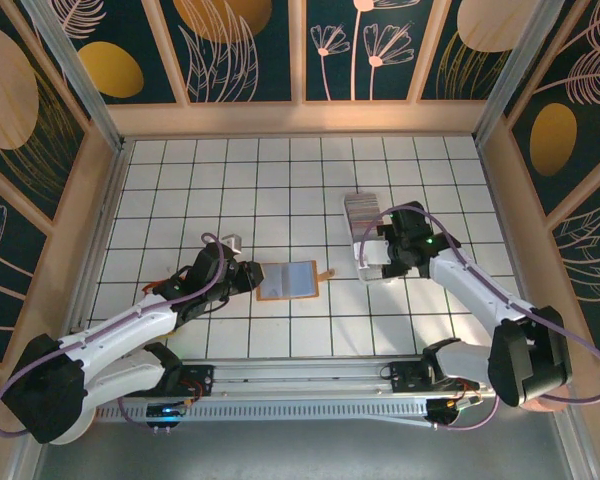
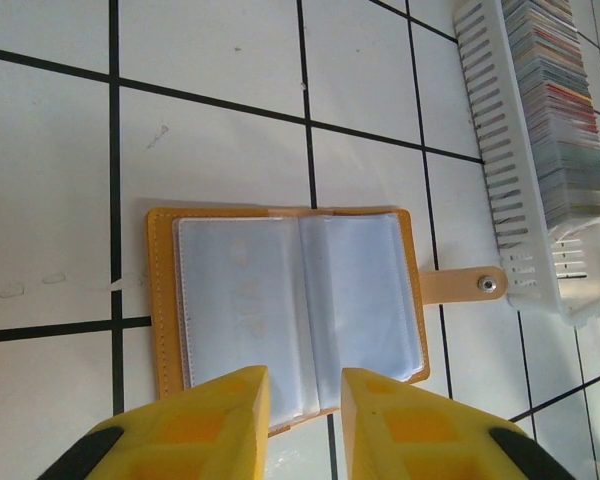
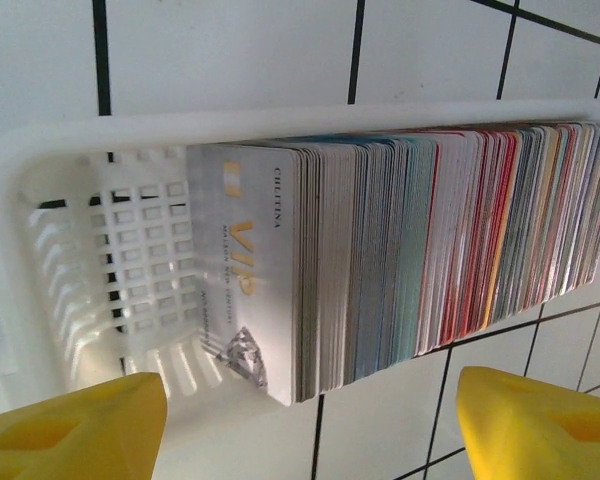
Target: Put the credit cards into the card holder
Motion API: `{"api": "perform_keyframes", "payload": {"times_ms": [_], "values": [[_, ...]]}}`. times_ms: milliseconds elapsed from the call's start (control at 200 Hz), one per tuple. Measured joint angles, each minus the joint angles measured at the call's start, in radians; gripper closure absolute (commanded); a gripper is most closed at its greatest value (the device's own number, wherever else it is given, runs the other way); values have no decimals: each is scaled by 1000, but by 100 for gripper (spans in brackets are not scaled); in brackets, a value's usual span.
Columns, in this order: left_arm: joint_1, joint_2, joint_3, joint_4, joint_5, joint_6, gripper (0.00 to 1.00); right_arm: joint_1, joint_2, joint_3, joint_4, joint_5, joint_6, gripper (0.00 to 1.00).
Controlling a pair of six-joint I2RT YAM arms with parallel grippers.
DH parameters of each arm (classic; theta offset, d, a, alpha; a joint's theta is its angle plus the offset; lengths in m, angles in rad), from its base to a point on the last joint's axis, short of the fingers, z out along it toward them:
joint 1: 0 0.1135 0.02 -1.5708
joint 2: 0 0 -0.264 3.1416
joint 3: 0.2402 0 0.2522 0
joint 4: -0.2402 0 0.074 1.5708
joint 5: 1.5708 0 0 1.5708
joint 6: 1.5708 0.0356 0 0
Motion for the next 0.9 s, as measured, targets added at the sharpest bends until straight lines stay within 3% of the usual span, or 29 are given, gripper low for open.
{"api": "perform_keyframes", "payload": {"times_ms": [360, 901], "values": [[0, -64, -58, 11, 7, -2, 73, 17, 108, 0, 110, 0, -50, 31], [0, -70, -59, 13, 23, -6, 73, 33, 183, 0, 188, 8, -77, 29]]}}
